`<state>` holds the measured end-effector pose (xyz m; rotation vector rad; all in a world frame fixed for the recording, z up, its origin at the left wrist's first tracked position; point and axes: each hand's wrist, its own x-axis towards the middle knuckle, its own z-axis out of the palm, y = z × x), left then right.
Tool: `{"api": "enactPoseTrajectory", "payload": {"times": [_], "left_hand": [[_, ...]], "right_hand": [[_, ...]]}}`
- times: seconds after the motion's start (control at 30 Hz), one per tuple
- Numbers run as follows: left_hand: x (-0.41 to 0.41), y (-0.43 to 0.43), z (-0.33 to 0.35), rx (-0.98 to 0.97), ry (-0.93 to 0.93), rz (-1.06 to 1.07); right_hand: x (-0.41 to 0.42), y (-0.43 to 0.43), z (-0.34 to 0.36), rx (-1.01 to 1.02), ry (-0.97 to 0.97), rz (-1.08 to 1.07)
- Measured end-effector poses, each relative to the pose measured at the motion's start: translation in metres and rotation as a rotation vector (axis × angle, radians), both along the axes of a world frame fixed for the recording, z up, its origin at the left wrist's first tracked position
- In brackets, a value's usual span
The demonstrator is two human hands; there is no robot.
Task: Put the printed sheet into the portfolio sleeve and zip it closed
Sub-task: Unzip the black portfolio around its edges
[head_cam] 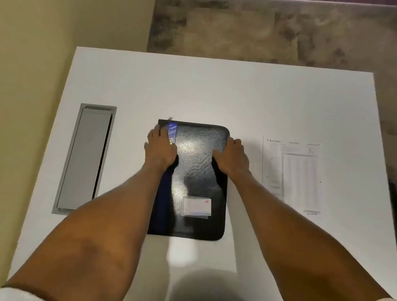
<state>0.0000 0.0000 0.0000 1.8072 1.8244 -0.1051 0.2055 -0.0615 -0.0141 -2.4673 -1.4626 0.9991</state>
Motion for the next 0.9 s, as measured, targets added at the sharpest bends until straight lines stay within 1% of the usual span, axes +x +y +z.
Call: {"api": "enactPoseTrajectory", "payload": {"times": [0.17, 0.33, 0.43, 0.57, 0.73, 0.83, 0.9], "left_hand": [[-0.005, 0.046, -0.018, -0.017, -0.005, 0.035], [-0.007, 0.072, -0.036, -0.006, -0.044, 0.042], [-0.005, 0.077, -0.044, 0.015, -0.013, 0.018], [-0.002, 0.075, -0.049, 0.057, -0.027, 0.055], [-0.006, 0.072, -0.048, 0.053, -0.035, 0.057], [-0.009, 0.073, -0.049, 0.051, -0.029, 0.064], [-0.010, 0.078, -0.049, 0.048, -0.030, 0.074]], "right_hand": [[0.004, 0.035, -0.015, 0.001, -0.025, -0.015], [0.009, 0.058, -0.029, 0.022, -0.068, 0.006], [0.012, 0.064, -0.033, 0.009, -0.072, 0.019], [0.014, 0.063, -0.034, 0.016, -0.054, 0.014], [0.012, 0.057, -0.032, 0.002, -0.046, 0.035], [0.008, 0.055, -0.029, -0.016, -0.119, 0.081], [0.003, 0.061, -0.026, 0.045, -0.209, 0.143]]}}
